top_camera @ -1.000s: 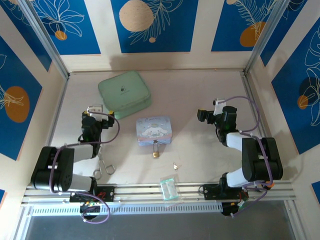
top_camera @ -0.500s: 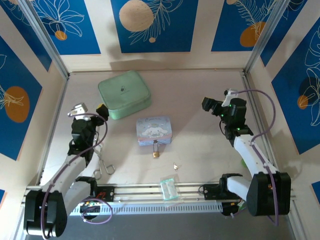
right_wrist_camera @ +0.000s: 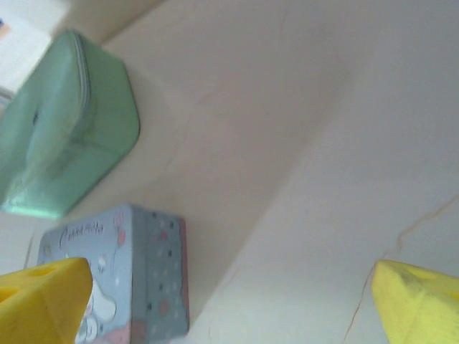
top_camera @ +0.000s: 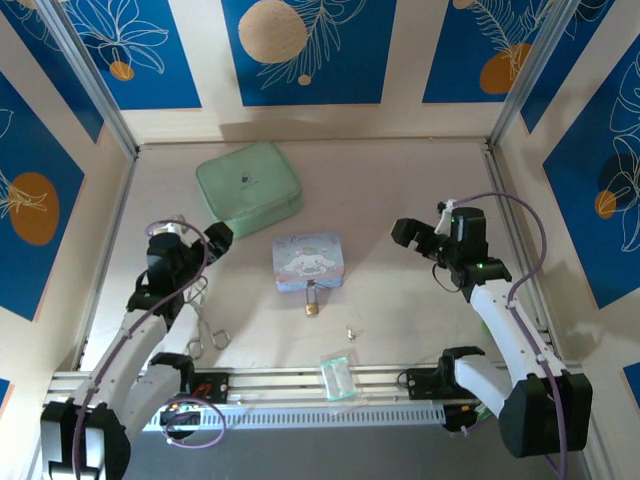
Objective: Unlock a padlock with a key
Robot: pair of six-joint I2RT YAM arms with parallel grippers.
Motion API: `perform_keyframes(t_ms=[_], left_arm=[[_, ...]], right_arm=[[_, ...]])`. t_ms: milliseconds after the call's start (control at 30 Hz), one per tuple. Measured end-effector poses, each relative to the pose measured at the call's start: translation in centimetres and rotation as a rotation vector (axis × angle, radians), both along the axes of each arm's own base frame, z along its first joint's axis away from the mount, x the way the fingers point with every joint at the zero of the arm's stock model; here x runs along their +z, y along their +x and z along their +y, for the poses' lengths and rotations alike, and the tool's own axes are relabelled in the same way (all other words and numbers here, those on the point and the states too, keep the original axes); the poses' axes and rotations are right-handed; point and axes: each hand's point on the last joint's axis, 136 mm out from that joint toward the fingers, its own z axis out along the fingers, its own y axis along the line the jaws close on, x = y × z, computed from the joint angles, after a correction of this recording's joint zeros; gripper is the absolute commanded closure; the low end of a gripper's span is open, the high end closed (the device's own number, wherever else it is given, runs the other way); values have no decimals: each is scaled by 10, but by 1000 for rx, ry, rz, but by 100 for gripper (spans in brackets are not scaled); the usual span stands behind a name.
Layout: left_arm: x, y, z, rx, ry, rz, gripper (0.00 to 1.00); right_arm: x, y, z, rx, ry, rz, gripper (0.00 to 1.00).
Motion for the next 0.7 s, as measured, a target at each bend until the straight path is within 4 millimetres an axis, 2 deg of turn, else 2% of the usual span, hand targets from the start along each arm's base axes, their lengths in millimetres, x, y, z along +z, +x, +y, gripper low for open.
perform_keyframes(t_ms=[133,233,300,433,500,533,567,600,700], left_arm=[[-7,-22,-40,-128,34,86,1],[-11,-38,-59,-189,46,123,1],[-15,-47,-69,-218,47,149,7],[-18,-65,-95,-288,24,180,10],[-19,-73,-106,-315,11,191,10],[-19,-77,-111,-328,7,196,13],[-21,-81,-116,-338,6,204,21],[-23,-83,-119,-347,12,209,24],[-28,-92,-132,-373,39,224,26]], right_arm=[[-25,-29,28,97,-28,100,2],[-41,-51,46,169,-70,166,5],[-46,-63,57,207,-88,197,10],[-56,-86,74,264,-121,246,22],[-60,-97,82,284,-135,267,24],[-61,-103,86,297,-145,272,27],[-64,-110,90,309,-153,281,29],[-66,-115,94,320,-161,288,30],[-70,-131,103,345,-185,302,32]])
